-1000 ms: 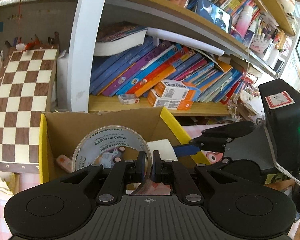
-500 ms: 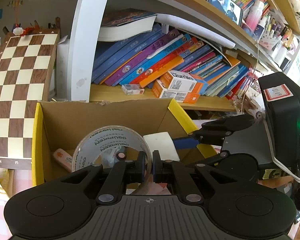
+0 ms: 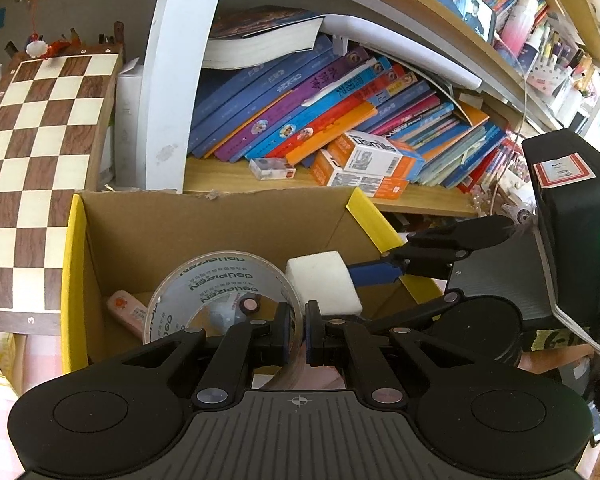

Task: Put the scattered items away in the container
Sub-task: 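Lower the white sponge into the box and open the right gripper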

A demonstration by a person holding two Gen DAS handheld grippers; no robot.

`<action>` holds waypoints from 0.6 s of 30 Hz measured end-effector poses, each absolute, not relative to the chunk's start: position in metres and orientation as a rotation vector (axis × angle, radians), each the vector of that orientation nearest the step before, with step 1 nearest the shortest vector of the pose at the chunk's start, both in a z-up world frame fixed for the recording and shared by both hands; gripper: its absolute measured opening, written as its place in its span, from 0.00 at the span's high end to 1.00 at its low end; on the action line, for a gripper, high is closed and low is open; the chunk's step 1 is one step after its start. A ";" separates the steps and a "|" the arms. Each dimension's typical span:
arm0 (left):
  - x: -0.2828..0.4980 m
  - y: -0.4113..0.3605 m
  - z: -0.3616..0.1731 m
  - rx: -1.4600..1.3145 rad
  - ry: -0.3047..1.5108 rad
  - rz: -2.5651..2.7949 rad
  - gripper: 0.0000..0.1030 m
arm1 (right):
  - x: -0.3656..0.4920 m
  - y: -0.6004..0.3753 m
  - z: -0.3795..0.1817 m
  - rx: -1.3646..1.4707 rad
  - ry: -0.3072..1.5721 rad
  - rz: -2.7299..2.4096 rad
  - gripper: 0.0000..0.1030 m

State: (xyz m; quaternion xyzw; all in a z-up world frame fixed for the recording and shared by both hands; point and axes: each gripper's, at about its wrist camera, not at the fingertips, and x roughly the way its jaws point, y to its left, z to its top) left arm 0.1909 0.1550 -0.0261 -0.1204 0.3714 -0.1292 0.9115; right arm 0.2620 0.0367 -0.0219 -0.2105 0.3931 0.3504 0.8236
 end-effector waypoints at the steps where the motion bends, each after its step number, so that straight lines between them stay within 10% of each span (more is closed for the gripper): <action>1: 0.191 0.155 -0.026 -0.249 0.767 -0.265 0.94 | 0.262 0.037 -0.022 -0.449 0.835 0.745 0.54; 18: 0.192 0.158 -0.031 -0.252 0.776 -0.255 0.94 | 0.264 0.039 -0.021 -0.468 0.809 0.730 0.43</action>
